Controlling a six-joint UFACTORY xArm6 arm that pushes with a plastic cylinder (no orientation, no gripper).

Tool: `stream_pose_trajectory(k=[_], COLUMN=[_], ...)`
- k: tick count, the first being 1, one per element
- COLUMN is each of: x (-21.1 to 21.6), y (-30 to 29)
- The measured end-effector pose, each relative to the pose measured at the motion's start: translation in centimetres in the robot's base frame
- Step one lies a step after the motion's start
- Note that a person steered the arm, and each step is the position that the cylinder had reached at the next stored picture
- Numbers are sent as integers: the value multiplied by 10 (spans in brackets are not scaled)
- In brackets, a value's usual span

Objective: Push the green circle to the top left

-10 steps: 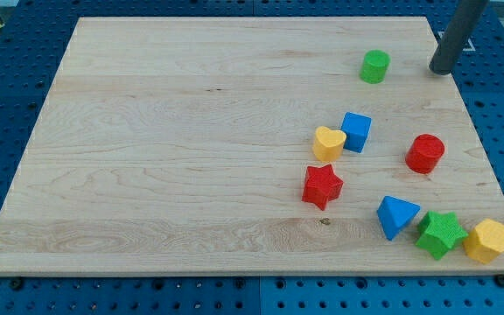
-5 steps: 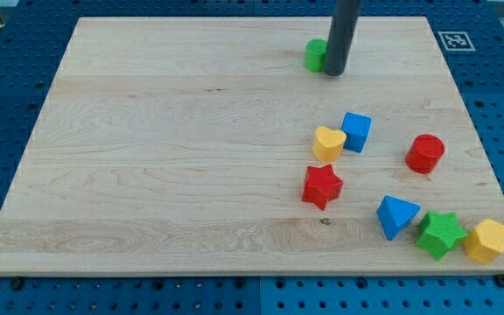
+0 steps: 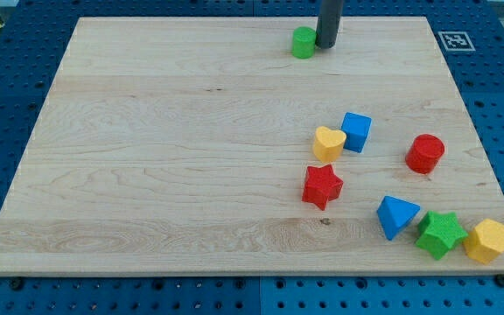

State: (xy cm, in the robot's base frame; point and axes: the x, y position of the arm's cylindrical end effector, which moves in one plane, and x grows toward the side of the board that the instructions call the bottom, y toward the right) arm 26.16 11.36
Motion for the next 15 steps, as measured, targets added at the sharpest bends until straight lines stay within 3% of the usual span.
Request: stream_pose_trajectory(k=[1,7,10,12,15], x=[1,25,54,50,24], y=[-10,-225,-238,-278,-279])
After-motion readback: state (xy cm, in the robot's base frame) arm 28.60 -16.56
